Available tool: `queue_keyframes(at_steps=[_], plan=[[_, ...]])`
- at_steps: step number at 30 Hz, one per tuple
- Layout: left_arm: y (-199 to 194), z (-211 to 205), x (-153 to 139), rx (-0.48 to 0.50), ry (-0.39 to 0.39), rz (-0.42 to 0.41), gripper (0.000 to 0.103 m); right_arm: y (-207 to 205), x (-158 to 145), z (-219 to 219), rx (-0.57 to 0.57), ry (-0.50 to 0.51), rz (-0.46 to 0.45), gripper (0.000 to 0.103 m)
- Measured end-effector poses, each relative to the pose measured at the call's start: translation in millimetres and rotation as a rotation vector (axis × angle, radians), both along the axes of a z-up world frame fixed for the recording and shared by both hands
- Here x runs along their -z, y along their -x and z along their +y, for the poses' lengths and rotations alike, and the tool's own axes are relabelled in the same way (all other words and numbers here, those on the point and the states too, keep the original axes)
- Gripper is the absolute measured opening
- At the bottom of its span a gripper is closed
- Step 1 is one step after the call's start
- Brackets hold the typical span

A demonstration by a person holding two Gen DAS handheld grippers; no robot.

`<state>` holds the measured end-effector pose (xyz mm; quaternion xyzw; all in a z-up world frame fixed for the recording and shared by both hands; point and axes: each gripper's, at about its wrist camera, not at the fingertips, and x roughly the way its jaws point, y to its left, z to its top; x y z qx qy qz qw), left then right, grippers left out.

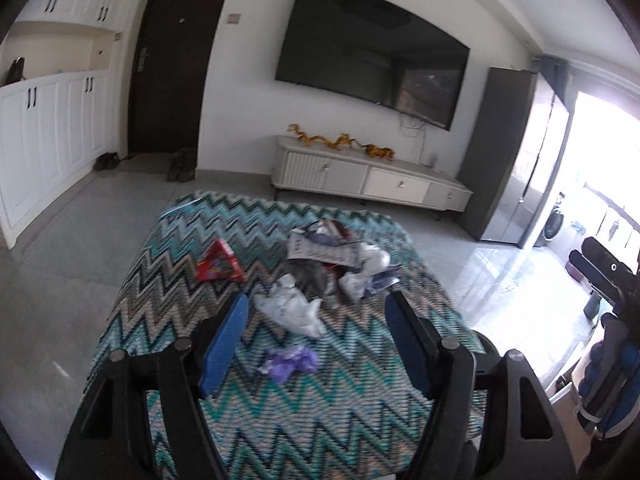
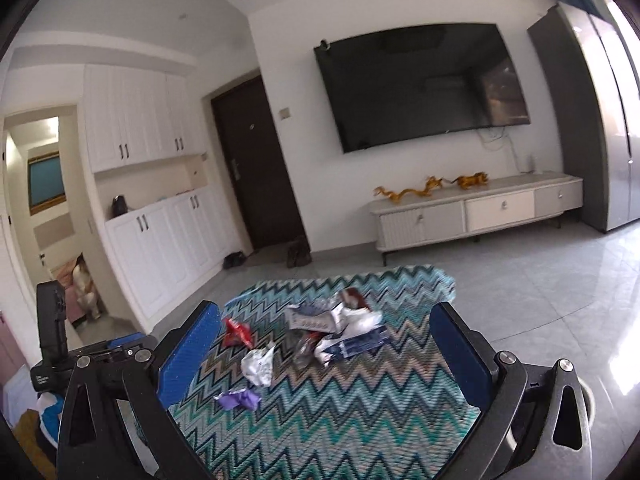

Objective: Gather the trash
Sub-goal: 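Return both tools to the ottoman trash pile, then grasp the purple wrapper with the left tool while the right tool grasps the white plastic bag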

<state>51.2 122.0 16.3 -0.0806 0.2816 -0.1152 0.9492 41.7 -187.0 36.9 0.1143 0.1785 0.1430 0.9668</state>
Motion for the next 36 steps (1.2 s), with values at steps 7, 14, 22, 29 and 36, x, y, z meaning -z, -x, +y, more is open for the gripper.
queue_keyframes(at_steps=[7,14,22,29,36], plan=[[-31.1,3.1,61.6,0.022,-0.020,0.123,0.069,-49.4,42.2,36.6,-0.102,0.012,0.123,0.103],[-62.4,-8.2,115.0,0.072,-0.034,0.246,0.069,-99.3,87.7,79.1,-0.228,0.020,0.242,0.103],[-96.1,-10.7,151.6,0.113,-0.001,0.315,0.069,-148.9,125.8,120.7,-0.344,0.001,0.355,0.095],[-107.3,1.0,166.6,0.151,0.094,0.318,0.056,-183.1,156.2,155.0,-0.408,-0.010,0.440,0.088],[-106.8,10.2,170.4,0.170,0.162,0.314,0.044,-204.7,180.6,191.8,-0.470,0.013,0.498,0.077]])
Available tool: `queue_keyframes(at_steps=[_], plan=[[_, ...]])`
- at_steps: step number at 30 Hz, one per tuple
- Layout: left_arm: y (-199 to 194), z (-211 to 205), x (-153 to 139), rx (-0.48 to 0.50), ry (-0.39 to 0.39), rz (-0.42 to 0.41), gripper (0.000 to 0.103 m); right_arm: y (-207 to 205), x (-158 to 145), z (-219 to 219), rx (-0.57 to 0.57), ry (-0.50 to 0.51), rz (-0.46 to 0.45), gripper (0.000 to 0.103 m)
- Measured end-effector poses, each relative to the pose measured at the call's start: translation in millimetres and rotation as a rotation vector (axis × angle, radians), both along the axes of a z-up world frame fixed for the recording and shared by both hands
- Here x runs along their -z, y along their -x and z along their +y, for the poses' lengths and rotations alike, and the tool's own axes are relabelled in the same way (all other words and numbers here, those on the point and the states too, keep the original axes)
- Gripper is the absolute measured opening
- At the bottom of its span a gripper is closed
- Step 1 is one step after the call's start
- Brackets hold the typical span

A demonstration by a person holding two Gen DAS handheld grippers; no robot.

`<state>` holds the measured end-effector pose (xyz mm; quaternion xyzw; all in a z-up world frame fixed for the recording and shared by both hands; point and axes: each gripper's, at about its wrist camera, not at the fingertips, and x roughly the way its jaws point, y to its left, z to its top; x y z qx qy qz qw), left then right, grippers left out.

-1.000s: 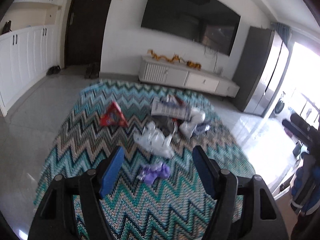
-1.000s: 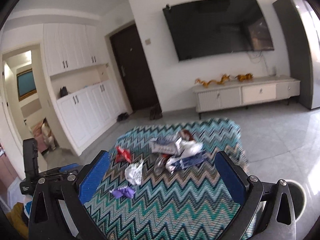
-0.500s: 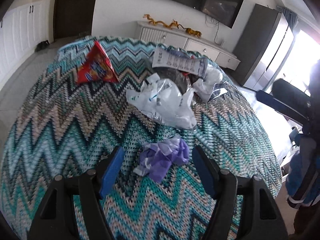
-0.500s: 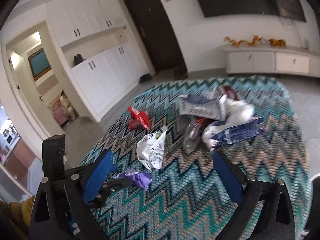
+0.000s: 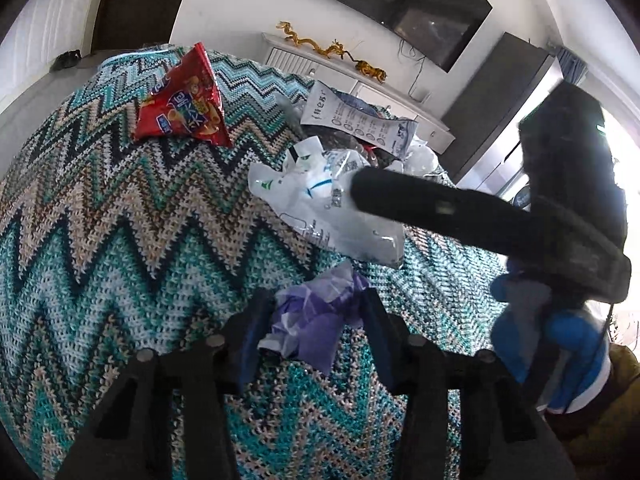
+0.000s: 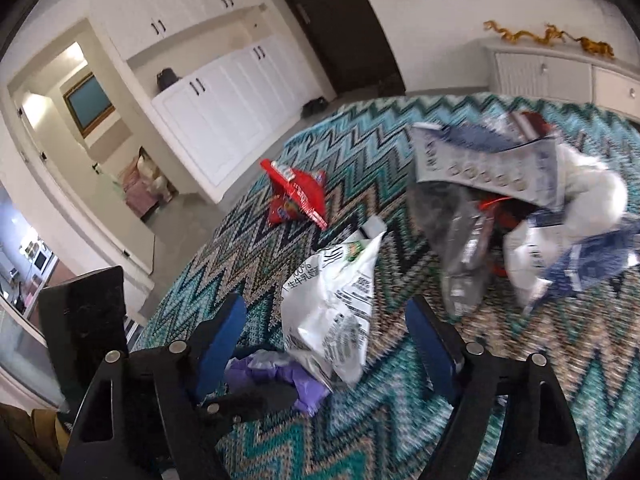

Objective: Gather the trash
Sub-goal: 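Grasp the purple wrapper with the left tool while the right tool grasps the white plastic bag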

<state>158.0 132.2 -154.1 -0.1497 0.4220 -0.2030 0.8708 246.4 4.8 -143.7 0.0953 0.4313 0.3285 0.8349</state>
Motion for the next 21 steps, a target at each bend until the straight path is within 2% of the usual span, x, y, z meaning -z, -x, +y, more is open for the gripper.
queue_keyframes(at_steps=[3,7,12,21], plan=[[0.2,-0.3,0.6,0.001,0.003,-0.002,0.043,-9.9,9.6,8.5,-0.004,0.009,0.031,0.067],[4.4,4.1,1.1,-0.001,0.016,0.000,0.043,-16.8,20.7,9.4,0.006,-0.001,0.075,0.043],[10.4,6.0,-0.2,-0.010,0.011,-0.004,0.041,-8.5,14.2,2.5,0.014,-0.013,0.060,0.038],[33.4,10.3,-16.6,-0.055,0.013,-0.012,0.038,26.6,-24.1,-24.0,0.037,-0.035,-0.010,0.036]])
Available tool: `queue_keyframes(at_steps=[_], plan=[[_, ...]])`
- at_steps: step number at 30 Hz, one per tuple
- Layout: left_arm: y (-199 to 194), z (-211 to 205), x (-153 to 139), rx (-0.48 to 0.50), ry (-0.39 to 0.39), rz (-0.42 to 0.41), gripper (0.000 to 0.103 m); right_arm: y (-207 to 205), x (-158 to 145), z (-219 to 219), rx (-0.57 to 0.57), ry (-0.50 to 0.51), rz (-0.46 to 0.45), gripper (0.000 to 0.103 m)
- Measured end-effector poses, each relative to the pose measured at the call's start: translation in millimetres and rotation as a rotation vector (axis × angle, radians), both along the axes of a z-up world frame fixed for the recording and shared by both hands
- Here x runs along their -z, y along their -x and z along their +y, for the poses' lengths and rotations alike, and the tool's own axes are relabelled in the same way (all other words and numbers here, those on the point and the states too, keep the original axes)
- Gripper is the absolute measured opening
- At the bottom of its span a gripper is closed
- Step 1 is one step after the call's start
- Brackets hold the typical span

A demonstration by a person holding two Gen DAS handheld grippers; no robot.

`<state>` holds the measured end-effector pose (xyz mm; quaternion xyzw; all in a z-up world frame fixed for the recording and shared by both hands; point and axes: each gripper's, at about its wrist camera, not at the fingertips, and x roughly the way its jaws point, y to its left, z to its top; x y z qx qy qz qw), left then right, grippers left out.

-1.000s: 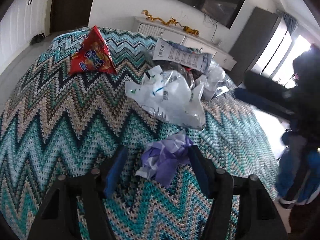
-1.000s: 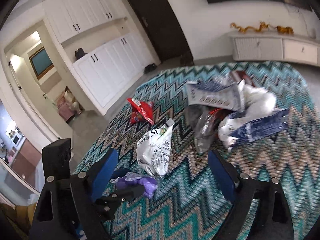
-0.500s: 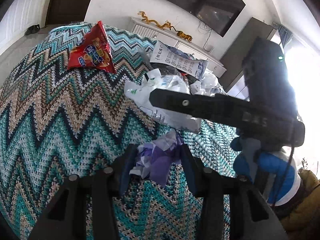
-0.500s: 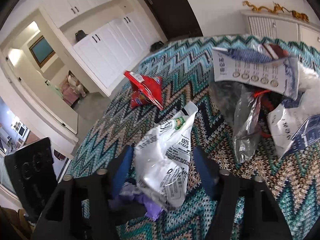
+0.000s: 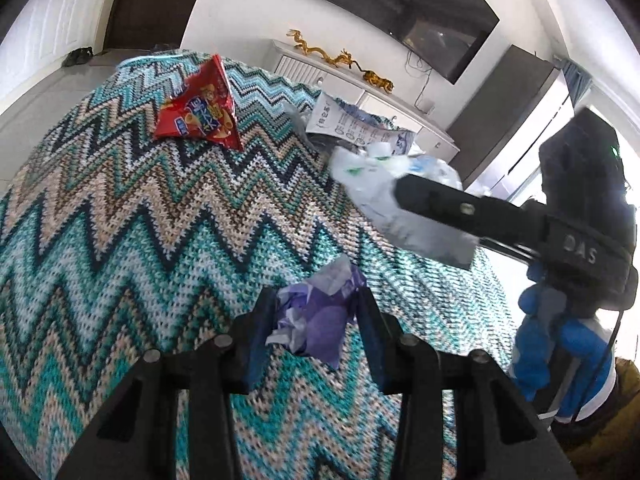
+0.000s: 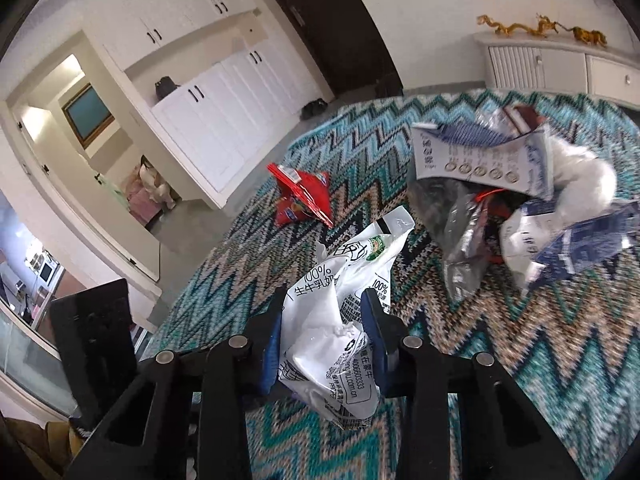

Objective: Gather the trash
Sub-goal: 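Grasp the purple wrapper with the left tool while the right tool grasps the white plastic bag, then carry both items over the grey bin and open both tools to drop them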

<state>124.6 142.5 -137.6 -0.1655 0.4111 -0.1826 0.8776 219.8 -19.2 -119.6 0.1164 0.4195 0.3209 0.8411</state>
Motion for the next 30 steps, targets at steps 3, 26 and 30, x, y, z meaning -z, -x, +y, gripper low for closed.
queue_keyframes(at_steps=[3,26,30], plan=[[11.1,-2.1,-14.0,-0.005,-0.018,-0.028,0.036,19.9,-11.4,-13.5,0.017,-0.020,-0.020,0.035],[52.7,-133.0,-94.8,0.183,-0.149,-0.129,0.036,164.0,-51.9,-233.3,0.379,-0.122,-0.167,0.033],[38.4,-188.4,-96.4,0.291,-0.158,-0.119,0.036,178.7,-32.3,-297.1,0.515,-0.133,-0.142,0.033]])
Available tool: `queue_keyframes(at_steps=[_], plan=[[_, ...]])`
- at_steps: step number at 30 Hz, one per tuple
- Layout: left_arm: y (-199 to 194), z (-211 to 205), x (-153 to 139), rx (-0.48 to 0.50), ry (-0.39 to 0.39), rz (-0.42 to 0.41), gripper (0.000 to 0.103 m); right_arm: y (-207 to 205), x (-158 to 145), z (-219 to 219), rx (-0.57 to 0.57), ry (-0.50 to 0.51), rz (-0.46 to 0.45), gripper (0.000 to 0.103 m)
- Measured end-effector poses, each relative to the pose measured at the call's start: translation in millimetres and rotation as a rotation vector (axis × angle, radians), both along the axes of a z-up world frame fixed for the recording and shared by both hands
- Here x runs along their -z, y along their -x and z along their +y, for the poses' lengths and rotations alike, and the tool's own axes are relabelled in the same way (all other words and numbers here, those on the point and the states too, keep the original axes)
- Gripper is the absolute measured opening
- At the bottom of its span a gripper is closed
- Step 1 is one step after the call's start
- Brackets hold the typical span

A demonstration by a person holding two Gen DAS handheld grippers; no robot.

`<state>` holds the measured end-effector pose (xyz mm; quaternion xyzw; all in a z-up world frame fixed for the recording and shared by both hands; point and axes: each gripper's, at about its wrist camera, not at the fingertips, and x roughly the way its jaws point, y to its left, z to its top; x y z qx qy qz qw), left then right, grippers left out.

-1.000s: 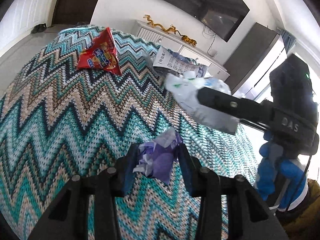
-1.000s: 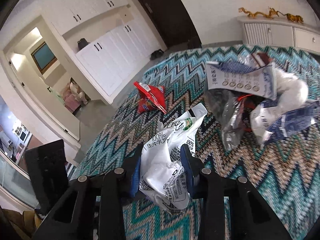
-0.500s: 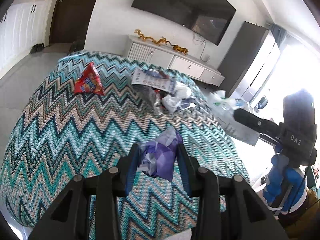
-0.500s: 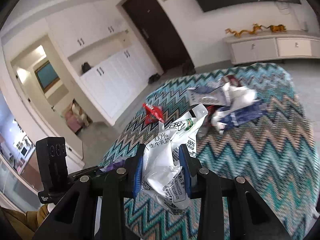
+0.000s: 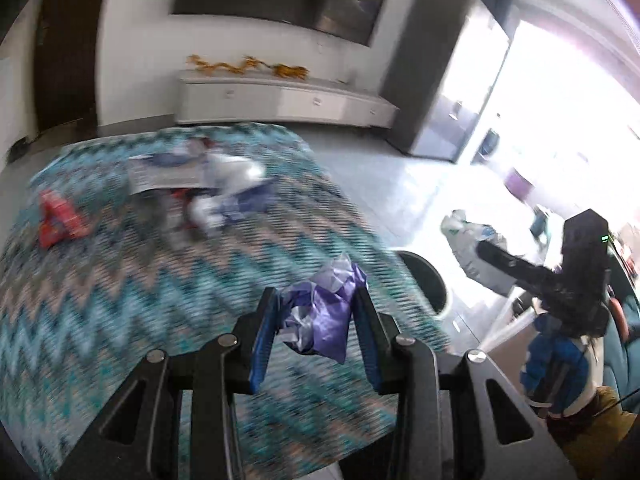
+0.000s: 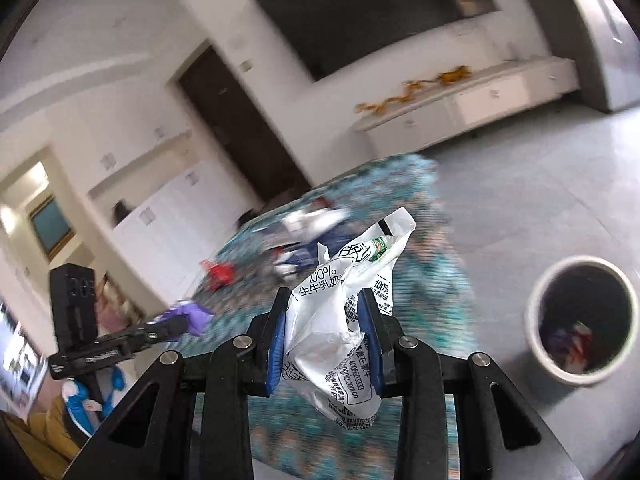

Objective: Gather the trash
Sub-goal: 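Carry both items over the grey bin and open both tools to drop them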

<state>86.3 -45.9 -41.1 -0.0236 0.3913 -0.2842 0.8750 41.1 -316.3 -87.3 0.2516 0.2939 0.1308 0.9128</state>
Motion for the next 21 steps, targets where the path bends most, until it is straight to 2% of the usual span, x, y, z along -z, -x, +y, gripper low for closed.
queue_keyframes(at_steps=[7,12,21], plan=[[-34.0,-116.0,7.3,0.174,-0.027,0.048,0.036,5.7,49.8,-94.8,0.199,-0.036,0.101,0.033],[-62.8,-202.2,26.5,0.250,-0.046,0.094,0.036,-9.1,80.7,-143.6,0.270,-0.048,0.154,0.033],[-123.4,-314.3,78.7,0.256,-0.018,0.233,0.036,-50.0,137.0,-196.7,0.321,-0.025,0.263,0.034]])
